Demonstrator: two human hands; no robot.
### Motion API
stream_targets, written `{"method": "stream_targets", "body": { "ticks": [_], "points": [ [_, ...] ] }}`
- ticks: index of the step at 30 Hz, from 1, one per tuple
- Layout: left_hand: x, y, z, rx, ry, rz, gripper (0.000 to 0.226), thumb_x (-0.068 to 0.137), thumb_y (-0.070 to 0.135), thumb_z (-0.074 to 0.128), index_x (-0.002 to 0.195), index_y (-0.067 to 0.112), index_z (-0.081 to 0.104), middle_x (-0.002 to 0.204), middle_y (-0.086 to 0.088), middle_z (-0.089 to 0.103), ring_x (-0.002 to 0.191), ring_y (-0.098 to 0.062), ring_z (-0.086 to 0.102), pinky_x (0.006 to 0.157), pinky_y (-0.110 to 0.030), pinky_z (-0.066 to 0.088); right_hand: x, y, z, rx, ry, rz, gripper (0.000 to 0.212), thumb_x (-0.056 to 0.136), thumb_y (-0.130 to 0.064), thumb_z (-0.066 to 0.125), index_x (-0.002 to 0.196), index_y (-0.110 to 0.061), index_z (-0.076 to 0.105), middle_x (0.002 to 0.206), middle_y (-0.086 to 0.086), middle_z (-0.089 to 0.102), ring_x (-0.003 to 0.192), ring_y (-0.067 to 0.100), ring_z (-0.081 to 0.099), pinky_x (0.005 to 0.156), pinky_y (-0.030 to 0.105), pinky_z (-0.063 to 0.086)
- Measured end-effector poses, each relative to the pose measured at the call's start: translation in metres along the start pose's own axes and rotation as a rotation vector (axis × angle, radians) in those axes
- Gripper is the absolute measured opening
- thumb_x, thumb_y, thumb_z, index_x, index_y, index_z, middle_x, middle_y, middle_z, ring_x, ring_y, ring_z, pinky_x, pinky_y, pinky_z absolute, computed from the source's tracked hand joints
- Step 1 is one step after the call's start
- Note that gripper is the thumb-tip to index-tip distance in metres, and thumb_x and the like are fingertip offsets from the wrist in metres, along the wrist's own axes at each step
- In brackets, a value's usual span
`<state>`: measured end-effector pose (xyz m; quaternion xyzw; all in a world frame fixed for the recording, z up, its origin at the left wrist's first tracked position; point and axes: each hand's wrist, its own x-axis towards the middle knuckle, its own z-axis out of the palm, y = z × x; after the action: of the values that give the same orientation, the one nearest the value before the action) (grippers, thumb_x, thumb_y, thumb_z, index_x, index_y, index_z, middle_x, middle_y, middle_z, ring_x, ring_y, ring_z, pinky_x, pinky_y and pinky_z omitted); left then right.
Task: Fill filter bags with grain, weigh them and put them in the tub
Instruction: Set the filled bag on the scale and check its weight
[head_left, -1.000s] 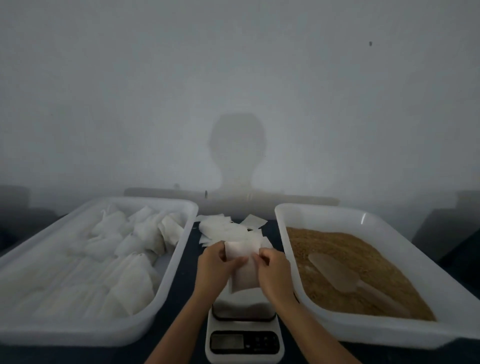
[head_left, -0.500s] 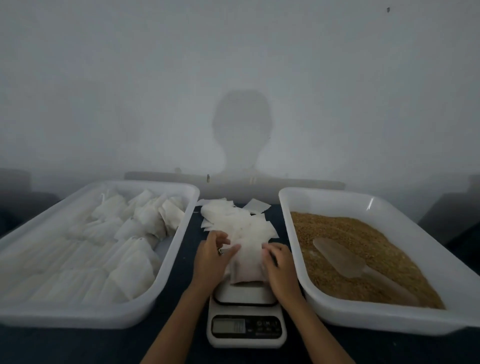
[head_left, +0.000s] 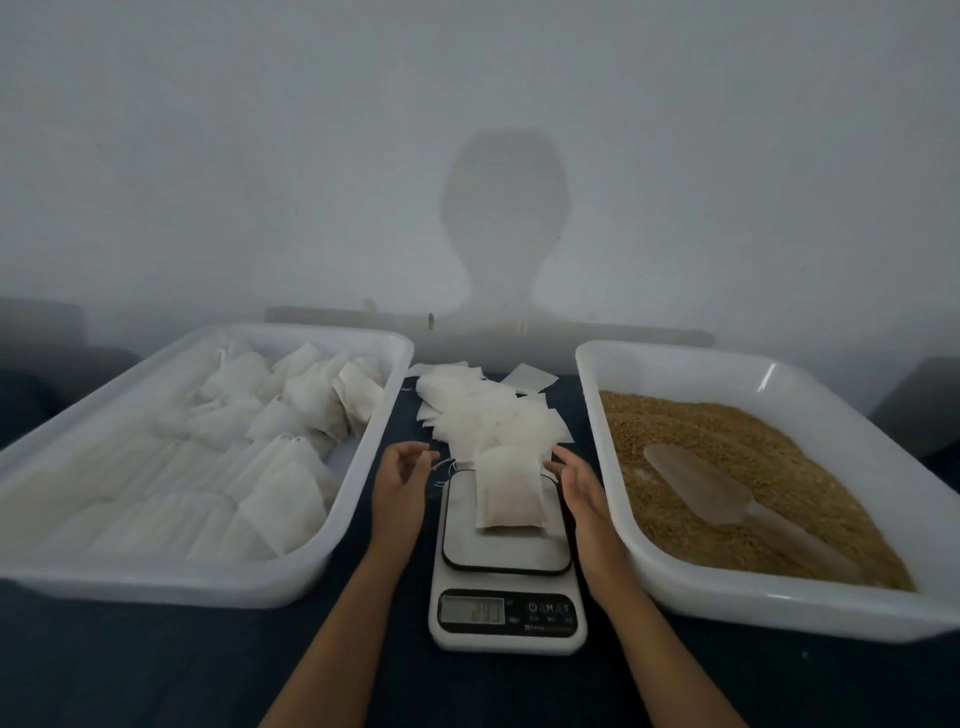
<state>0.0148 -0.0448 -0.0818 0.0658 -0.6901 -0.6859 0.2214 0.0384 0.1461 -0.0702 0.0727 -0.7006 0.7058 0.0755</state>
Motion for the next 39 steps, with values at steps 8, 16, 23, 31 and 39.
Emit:
{"method": "stream_targets", "body": {
  "ticks": [8, 16, 23, 31, 39],
  "points": [
    [0.001, -0.004, -0.001, -0.043, 0.006, -0.008, 0.016, 0.091, -0.001, 0.052, 0.092, 0.014, 0.058, 0.091, 0.002, 0.066, 0.087, -0.002, 0.061, 0.071, -0.004, 0.045, 0.002, 0.011, -0.002, -0.053, -0.039, -0.06, 0.033, 0.099, -0.019, 0.038, 0.13, -0.014, 0.05, 0.127, 0.002, 0.056, 0.121, 0.006, 0.05, 0.092, 0.003, 0.037],
    [0.001, -0.002, 0.007, 0.015, -0.127, 0.025, 0.016, 0.091, 0.002, 0.054, 0.093, 0.017, 0.058, 0.093, 0.002, 0.066, 0.091, -0.01, 0.061, 0.079, -0.018, 0.045, 0.002, 0.009, -0.002, -0.076, -0.073, -0.109, 0.031, 0.1, -0.014, 0.037, 0.126, -0.016, 0.054, 0.13, -0.002, 0.056, 0.123, 0.005, 0.049, 0.099, 0.01, 0.038],
    [0.011, 0.018, 0.023, 0.296, -0.431, 0.123, 0.019, 0.097, 0.016, 0.049, 0.113, 0.017, 0.059, 0.107, 0.009, 0.061, 0.101, -0.002, 0.055, 0.081, -0.007, 0.042, 0.004, 0.005, -0.001, -0.12, -0.107, -0.106, 0.032, 0.099, -0.019, 0.035, 0.118, -0.018, 0.061, 0.123, -0.01, 0.059, 0.117, -0.005, 0.05, 0.098, 0.012, 0.037],
    [0.013, 0.049, 0.041, 0.478, -0.559, 0.022, 0.014, 0.087, 0.03, 0.062, 0.081, 0.021, 0.053, 0.077, 0.006, 0.053, 0.072, -0.007, 0.049, 0.066, -0.017, 0.039, 0.001, 0.005, -0.001, -0.161, -0.079, -0.115, 0.035, 0.096, -0.03, 0.034, 0.109, -0.028, 0.066, 0.118, -0.016, 0.061, 0.114, -0.007, 0.051, 0.098, 0.013, 0.038],
    [0.007, 0.081, 0.027, 0.666, -0.586, 0.121, 0.028, 0.087, 0.031, 0.062, 0.065, 0.028, 0.045, 0.066, 0.01, 0.047, 0.062, -0.003, 0.041, 0.059, -0.018, 0.031, -0.007, -0.018, 0.008, -0.16, -0.052, -0.204, 0.035, 0.098, -0.007, 0.039, 0.106, -0.028, 0.067, 0.118, -0.009, 0.061, 0.115, -0.002, 0.052, 0.102, 0.018, 0.037]
  ]
}}
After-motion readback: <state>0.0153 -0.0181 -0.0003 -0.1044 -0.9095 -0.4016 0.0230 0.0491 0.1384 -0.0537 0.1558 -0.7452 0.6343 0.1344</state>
